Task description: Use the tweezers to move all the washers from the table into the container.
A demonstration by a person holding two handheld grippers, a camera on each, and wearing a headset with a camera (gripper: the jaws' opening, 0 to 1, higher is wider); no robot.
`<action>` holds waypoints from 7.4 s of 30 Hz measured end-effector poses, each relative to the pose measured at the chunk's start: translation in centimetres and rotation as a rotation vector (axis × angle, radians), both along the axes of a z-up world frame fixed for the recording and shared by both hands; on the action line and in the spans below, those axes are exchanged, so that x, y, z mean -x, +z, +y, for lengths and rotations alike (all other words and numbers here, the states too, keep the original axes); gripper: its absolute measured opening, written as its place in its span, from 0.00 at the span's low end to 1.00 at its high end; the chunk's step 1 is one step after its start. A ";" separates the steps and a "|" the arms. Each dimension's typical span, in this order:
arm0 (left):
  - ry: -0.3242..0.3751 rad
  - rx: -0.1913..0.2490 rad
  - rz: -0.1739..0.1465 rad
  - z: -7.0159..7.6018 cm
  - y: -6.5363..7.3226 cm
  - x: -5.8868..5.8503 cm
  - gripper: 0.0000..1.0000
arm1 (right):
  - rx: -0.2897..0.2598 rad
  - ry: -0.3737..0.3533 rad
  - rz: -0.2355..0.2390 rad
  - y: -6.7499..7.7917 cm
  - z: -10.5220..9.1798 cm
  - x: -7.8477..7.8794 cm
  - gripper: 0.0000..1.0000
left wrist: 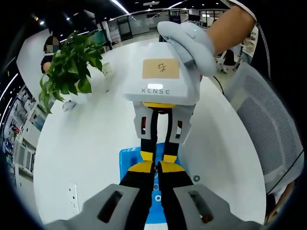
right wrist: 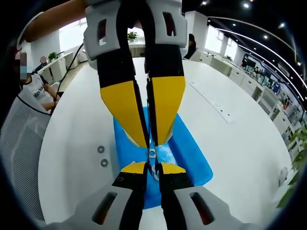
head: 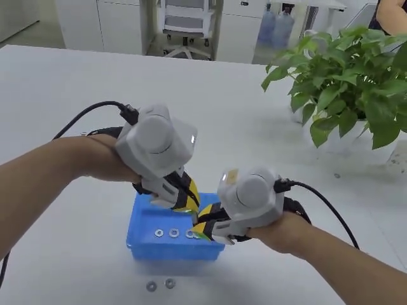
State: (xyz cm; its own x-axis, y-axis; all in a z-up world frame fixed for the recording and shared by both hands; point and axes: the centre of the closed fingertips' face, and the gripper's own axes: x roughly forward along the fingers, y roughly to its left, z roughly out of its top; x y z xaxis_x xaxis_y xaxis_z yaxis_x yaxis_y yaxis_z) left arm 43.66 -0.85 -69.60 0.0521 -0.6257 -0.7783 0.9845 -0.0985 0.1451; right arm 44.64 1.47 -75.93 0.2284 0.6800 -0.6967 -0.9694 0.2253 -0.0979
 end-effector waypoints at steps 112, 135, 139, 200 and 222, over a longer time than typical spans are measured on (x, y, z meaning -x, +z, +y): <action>0.001 -0.048 0.078 2.6 -3.0 8.2 0.06 | -0.022 0.097 0.051 -3.6 3.5 8.9 0.14; -0.004 -0.060 0.075 2.8 -3.0 8.2 0.06 | -0.038 0.066 0.066 -3.4 3.5 8.9 0.09; -0.006 -0.063 0.067 2.8 -2.6 8.3 0.06 | -0.048 0.061 0.064 -3.1 3.5 8.9 0.09; -0.009 -0.036 -0.039 2.4 4.5 3.9 0.06 | -0.009 0.068 -0.055 4.2 2.5 3.9 0.10; 0.027 -0.025 -0.021 3.1 1.3 1.2 0.06 | -0.004 0.070 -0.025 0.9 3.1 1.2 0.10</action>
State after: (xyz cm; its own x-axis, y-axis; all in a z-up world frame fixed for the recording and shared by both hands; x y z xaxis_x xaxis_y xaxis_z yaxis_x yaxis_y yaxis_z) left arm 42.45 2.25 -68.31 0.0849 -0.6042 -0.7923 0.9837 -0.0758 0.1632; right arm 43.43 4.57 -75.07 0.1973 0.6981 -0.6883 -0.9801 0.1572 -0.1214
